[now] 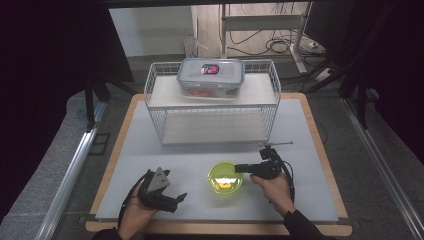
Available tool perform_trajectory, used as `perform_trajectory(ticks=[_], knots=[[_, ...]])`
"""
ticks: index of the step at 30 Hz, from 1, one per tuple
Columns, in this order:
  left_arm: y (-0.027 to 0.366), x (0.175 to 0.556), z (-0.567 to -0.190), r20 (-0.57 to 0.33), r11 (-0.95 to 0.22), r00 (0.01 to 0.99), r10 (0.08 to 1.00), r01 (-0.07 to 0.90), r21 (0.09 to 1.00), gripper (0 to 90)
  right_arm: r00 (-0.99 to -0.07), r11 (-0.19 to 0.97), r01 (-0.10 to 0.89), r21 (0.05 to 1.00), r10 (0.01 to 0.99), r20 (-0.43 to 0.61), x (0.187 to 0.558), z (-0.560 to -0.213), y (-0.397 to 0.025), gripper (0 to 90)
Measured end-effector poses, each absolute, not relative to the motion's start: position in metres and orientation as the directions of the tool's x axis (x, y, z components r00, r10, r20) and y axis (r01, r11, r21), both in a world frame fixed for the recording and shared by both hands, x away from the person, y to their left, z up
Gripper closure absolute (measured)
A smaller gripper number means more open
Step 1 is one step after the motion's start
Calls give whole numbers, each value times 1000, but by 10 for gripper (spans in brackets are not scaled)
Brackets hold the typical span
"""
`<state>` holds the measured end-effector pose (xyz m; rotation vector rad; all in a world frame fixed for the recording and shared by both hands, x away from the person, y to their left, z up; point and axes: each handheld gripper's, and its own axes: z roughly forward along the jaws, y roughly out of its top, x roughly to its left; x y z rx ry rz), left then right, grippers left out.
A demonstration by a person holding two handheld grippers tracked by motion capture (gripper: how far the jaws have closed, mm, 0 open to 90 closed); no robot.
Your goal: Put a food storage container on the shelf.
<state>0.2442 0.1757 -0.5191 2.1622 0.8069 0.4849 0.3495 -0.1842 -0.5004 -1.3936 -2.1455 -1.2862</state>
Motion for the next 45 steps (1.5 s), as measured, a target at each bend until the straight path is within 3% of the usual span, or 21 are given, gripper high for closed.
perform_trajectory(ticks=[18,45], knots=[[177,245,-518,79,-502,724,685,391,771,57,-503,69,828,556,531,682,353,-462,-195,815],[178,246,-518,44,-489,738,674,401,775,52,-539,-62,783,619,430,724,395,-319,-190,816]])
